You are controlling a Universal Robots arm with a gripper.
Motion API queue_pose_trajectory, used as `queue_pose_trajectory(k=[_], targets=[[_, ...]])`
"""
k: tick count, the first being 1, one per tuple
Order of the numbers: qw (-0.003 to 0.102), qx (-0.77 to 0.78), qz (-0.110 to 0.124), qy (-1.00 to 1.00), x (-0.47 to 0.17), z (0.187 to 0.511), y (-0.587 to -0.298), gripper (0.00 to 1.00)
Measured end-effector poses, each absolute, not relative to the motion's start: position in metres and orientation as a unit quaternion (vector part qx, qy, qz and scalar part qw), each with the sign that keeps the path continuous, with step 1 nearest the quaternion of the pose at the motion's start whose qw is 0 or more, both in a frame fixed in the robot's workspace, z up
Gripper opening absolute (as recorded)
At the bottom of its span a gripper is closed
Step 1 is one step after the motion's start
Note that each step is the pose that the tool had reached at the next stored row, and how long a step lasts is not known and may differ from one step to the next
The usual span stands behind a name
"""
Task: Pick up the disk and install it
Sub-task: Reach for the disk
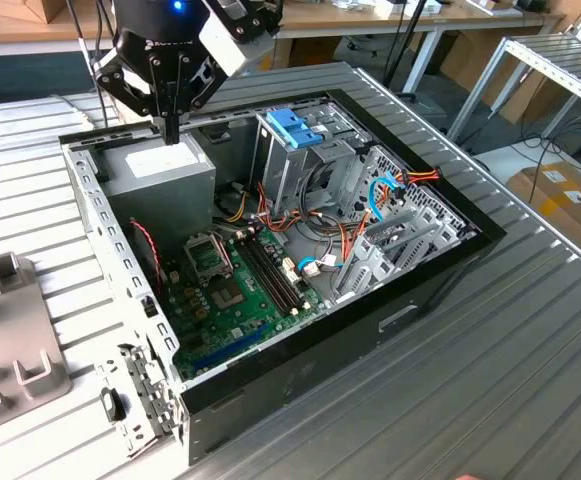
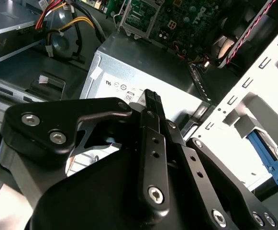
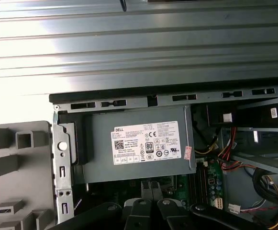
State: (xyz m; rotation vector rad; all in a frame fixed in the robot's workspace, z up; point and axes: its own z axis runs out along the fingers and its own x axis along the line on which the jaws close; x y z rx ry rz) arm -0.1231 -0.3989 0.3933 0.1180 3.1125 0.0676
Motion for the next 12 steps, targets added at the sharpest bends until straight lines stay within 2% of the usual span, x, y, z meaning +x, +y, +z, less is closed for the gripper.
queue_pose_trajectory(k=[12], targets=[[0.013,0.038,0.022,0.999,-0.1275,0.3933,-0.3989,0.11]])
